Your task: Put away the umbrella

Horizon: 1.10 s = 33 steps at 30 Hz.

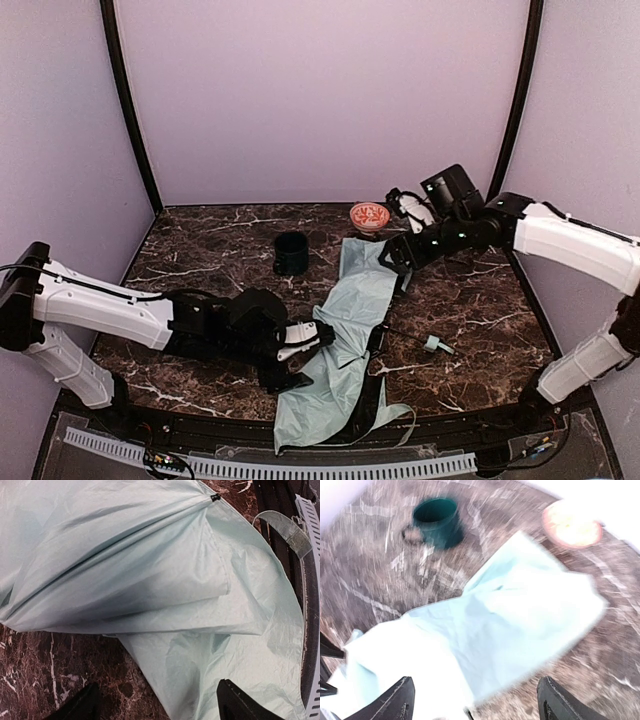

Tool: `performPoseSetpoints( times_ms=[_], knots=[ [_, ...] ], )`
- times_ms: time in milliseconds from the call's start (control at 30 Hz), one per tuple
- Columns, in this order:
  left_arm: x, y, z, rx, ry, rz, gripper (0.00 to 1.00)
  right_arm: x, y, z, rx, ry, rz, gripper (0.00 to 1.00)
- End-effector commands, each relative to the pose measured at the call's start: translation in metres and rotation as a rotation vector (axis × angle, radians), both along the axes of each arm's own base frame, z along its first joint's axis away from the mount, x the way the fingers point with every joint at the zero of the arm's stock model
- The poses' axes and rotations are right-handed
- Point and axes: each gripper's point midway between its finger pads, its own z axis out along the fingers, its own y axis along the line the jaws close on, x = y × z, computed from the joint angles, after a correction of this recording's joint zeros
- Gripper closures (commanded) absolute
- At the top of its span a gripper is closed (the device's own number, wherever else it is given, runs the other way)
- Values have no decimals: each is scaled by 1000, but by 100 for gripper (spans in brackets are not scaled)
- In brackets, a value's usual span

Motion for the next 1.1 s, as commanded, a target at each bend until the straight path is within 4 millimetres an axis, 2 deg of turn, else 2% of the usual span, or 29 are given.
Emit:
performPoseSetpoints(
  times_ms=[0, 100, 167, 233, 333, 400, 500, 567, 633, 733, 867, 967, 1000, 1067],
  knots=[
    [14, -5, 13, -44, 8, 77, 16, -25, -53, 3, -42, 43, -201, 16],
    [23, -2, 8, -40, 38, 125, 15, -56, -54, -40, -50, 214, -178, 20],
    [26, -2, 8, -40, 48, 138, 15, -67, -52, -71, -94, 292, -150, 21],
    [27, -4, 11, -46, 46, 135, 15, -62, -55, -98, -179, 307, -151, 18],
    [27, -5, 13, -60, 53, 139, 15, -45, -49, -120, -254, 269, -105, 13],
    [27, -2, 11, -57, 64, 149, 15, -40, -40, -137, -273, 270, -60, 13],
    [29, 4, 11, -51, 56, 171, 15, -46, -20, -155, -261, 297, 28, 14],
    [31, 6, 12, -59, 46, 184, 15, -43, -16, -163, -275, 285, 37, 20],
    [31, 6, 15, -72, 46, 188, 15, -42, -17, -170, -288, 287, 37, 36],
    [32, 4, 22, -95, 47, 180, 15, -42, -15, -171, -292, 267, 73, 60],
    [37, 4, 32, -118, 19, 190, 15, -41, -14, -157, -298, 216, 143, 80],
    [39, 3, 47, -151, -8, 185, 16, -36, -3, -128, -259, 155, 204, 91],
    [40, 3, 53, -166, -21, 184, 17, -33, 1, -114, -240, 130, 223, 98],
    [44, 4, 69, -209, -59, 194, 19, -26, 7, -86, -208, 85, 248, 100]
  ],
)
